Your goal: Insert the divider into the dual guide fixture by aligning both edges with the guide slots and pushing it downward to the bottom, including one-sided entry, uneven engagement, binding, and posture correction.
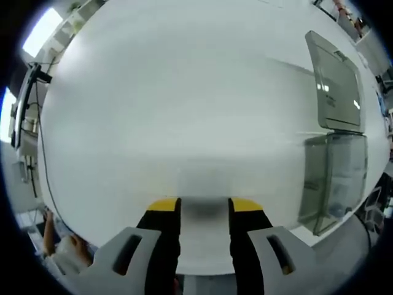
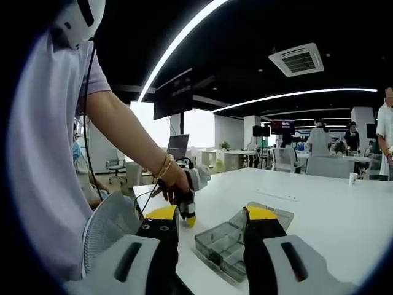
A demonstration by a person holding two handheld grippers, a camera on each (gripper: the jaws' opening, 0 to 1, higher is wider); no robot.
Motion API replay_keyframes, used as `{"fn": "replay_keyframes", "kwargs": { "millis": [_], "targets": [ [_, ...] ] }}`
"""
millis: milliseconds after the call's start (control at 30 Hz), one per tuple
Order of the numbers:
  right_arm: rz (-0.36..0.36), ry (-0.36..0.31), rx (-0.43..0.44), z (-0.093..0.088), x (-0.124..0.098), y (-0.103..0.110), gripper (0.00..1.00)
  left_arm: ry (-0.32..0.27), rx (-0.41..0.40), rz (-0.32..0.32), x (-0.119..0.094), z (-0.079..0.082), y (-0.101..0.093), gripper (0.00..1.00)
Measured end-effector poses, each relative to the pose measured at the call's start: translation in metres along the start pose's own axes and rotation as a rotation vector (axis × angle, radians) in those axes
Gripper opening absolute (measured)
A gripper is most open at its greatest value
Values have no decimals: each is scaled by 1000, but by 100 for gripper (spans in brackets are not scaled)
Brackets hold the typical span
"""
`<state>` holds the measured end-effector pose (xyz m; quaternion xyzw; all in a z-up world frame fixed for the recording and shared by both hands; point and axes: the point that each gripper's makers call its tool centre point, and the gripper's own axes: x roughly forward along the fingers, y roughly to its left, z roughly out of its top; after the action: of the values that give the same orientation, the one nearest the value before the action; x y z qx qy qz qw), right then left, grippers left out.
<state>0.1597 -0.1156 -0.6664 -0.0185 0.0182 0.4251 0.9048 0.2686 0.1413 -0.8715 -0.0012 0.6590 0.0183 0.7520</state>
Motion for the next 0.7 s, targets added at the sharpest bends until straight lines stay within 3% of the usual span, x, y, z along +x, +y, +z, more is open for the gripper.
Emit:
{"fn": "replay_keyframes", "kwargs": {
  "millis": [700],
  "targets": [
    [-7,-2,36,1,1,-5,36,-38,14,-15,-5,3,5,28]
  ]
}}
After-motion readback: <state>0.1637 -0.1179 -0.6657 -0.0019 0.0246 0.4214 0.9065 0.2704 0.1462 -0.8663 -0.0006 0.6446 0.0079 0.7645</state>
